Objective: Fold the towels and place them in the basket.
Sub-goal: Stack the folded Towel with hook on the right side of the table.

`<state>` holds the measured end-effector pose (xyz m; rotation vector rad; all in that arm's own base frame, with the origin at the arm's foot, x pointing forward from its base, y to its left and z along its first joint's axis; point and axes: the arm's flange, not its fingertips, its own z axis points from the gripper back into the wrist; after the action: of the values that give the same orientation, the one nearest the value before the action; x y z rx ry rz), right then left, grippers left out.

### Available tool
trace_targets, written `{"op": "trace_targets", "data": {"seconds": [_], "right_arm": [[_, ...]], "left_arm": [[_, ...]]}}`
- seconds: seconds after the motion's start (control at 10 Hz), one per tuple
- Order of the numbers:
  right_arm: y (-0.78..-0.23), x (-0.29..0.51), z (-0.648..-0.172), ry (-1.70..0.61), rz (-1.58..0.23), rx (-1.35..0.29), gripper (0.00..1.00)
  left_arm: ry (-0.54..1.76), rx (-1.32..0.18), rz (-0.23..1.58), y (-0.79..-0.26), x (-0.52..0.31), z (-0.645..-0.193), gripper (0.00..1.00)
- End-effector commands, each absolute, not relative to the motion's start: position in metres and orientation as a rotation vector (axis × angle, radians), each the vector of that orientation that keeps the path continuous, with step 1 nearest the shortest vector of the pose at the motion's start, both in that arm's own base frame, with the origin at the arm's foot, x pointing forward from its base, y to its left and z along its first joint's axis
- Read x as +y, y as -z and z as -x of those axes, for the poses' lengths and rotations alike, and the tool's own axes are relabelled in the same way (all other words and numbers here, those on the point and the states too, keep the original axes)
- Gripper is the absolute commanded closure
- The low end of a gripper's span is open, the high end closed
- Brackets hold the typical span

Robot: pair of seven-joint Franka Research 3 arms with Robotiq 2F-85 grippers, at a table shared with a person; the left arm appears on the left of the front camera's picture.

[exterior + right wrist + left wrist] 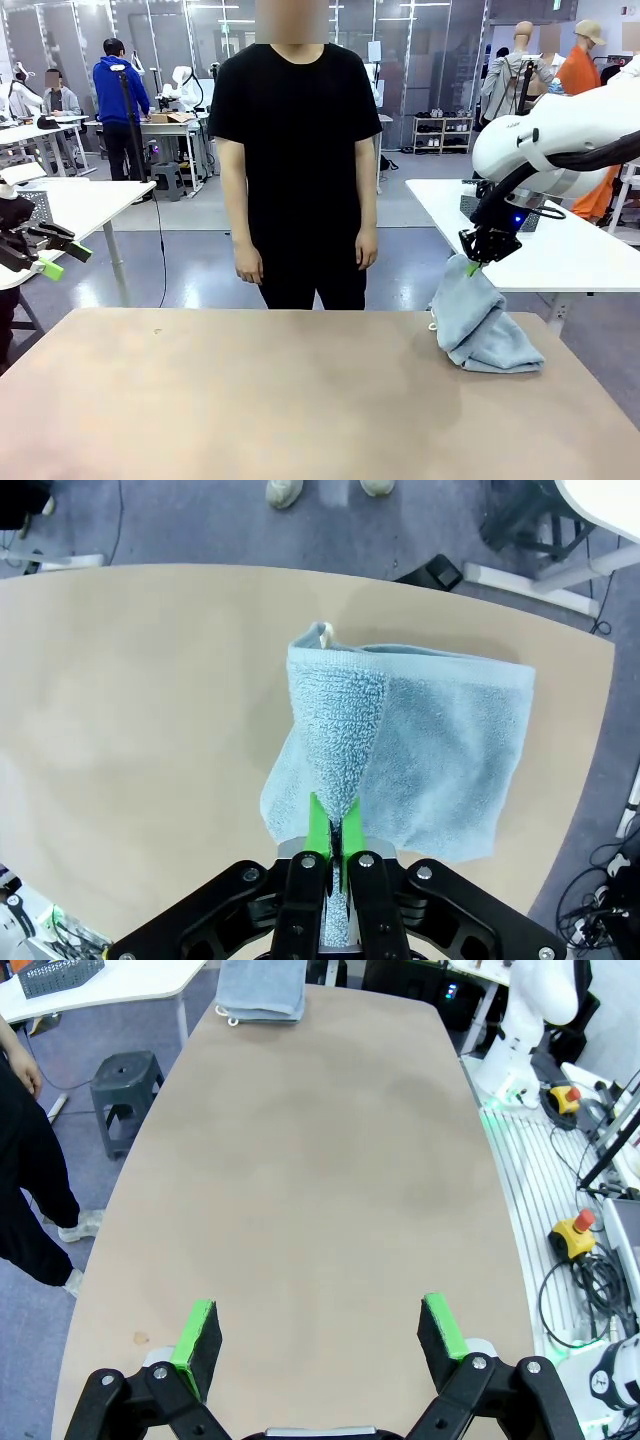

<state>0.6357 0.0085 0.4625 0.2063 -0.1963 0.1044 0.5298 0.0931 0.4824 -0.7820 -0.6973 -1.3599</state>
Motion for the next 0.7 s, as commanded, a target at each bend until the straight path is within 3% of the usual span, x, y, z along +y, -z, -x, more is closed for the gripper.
{"op": "trace_targets", "data": {"seconds": [0.0, 0.6], "right_arm": [[-0.465, -0.001, -0.648, -0.129, -0.207, -0.181, 0.95], [-0.461, 0.005, -0.639, -0.103, -0.207, -0.192, 0.95]], "left_arm": [[1.360, -0.696, 0.781, -0.483, 0.093, -0.530, 0.00], [1.360, -0.696, 0.781, -0.483, 0.093, -0.530, 0.00]]}}
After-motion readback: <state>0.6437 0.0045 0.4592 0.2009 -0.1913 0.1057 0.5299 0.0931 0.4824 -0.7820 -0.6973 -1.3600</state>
